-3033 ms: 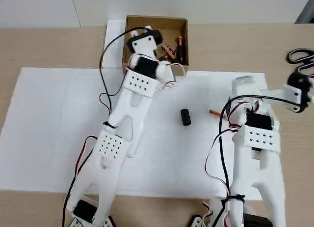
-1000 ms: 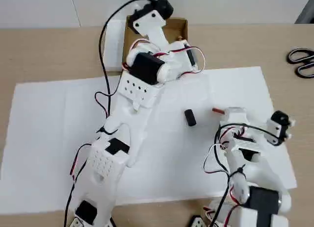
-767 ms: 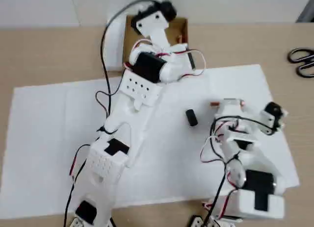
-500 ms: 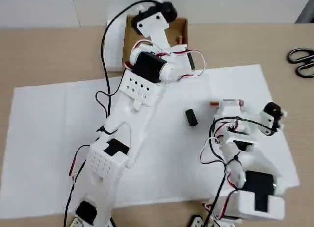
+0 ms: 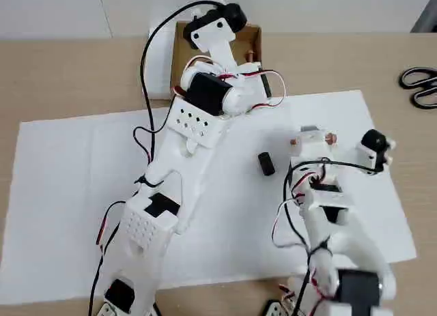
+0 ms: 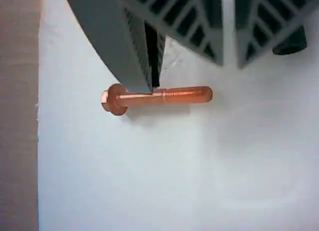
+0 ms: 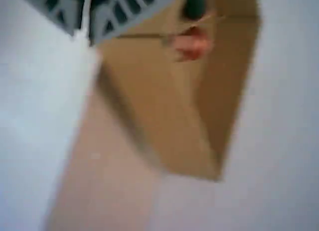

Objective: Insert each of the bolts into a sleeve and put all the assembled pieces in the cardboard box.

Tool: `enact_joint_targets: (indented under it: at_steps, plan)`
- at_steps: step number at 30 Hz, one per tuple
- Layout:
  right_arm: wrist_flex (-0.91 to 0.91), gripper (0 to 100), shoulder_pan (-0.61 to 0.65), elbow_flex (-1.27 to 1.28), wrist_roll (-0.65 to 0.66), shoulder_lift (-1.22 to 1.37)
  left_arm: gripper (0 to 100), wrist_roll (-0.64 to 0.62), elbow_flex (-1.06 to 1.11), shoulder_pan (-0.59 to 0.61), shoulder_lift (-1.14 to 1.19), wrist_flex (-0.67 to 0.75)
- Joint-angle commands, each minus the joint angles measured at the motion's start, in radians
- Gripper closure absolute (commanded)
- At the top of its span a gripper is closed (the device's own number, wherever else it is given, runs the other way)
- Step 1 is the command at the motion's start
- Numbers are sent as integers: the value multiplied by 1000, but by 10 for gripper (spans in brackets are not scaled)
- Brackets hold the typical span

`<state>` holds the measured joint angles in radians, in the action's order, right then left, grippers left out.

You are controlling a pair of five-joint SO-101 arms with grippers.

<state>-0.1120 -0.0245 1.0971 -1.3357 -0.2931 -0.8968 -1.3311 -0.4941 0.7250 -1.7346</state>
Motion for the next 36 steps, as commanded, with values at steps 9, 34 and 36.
enact_joint_targets:
  at_steps: [9,34,36]
  plan:
    - [-8,936,-50,-77,29,-111,994,6,-4,-34,-68,-18]
    - [50,798,-97,-272,-221,255,994,-17,-1,-117,-68,-17]
    - [50,798,-88,-272,-219,254,994,-17,-1,-126,-64,-17]
